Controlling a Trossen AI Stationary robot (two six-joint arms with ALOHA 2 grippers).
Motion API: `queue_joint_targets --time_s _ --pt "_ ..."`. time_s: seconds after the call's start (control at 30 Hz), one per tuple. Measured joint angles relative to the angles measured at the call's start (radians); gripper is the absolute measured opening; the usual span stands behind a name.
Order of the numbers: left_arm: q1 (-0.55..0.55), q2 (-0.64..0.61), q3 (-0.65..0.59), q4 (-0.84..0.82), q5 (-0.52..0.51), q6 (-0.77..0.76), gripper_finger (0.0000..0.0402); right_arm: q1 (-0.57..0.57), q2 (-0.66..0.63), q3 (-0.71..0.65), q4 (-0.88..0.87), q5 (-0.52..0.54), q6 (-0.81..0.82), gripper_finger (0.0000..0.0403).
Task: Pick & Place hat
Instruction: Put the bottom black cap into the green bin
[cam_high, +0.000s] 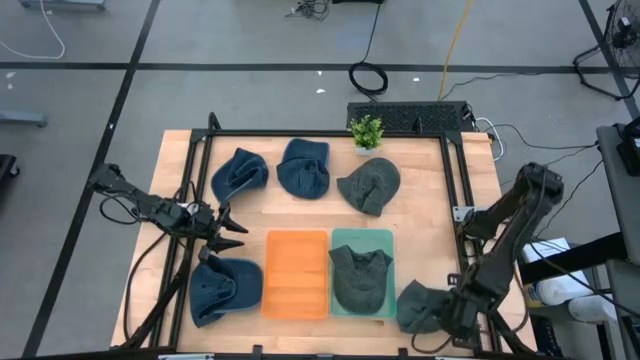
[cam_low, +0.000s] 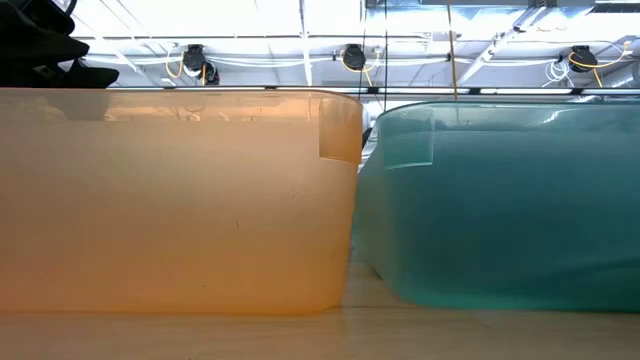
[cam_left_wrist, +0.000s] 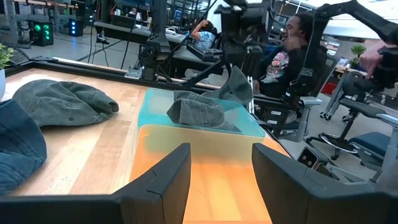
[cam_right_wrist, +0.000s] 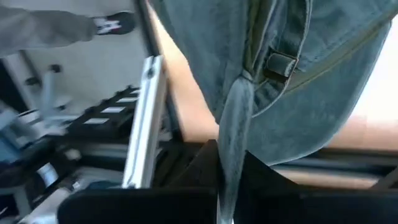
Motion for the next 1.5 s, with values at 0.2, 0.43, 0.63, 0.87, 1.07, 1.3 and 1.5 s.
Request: queue_joint_targets --time_s 0.2,0.43,0.63,0.87,1.07,1.3,1.5 --pt "0.000 0.000 0.000 0.000 0.000 0.000 0.0179 -0.029 -0.115 0.000 -0.001 -0.072 0.000 0.0001" --pt "0.000 0.000 0.000 0.000 0.000 0.000 0.0179 -0.044 -0.219 0.000 0.023 -0.074 0.001 0.0000" --pt "0.000 0.000 0.000 0.000 0.000 0.000 0.0179 -0.045 -0.279 0.000 0.101 -0.069 0.008 0.0000" --pt "0.000 0.000 0.000 0.000 0.000 0.000 0.0179 -0.044 -0.332 0.000 0.112 -0.032 -0.015 0.0000" --pt "0.000 0.000 0.000 0.000 0.000 0.000 0.0179 -0.044 -0.375 0.000 0.125 0.046 -0.059 0.0000" --pt "0.000 0.000 0.000 0.000 0.000 0.000 0.0179 -0.044 -0.412 0.000 0.176 0.174 -0.186 0.0000" --pt "0.000 0.000 0.000 0.000 0.000 0.000 0.0179 -0.044 -0.421 0.000 0.183 0.257 -0.306 0.0000"
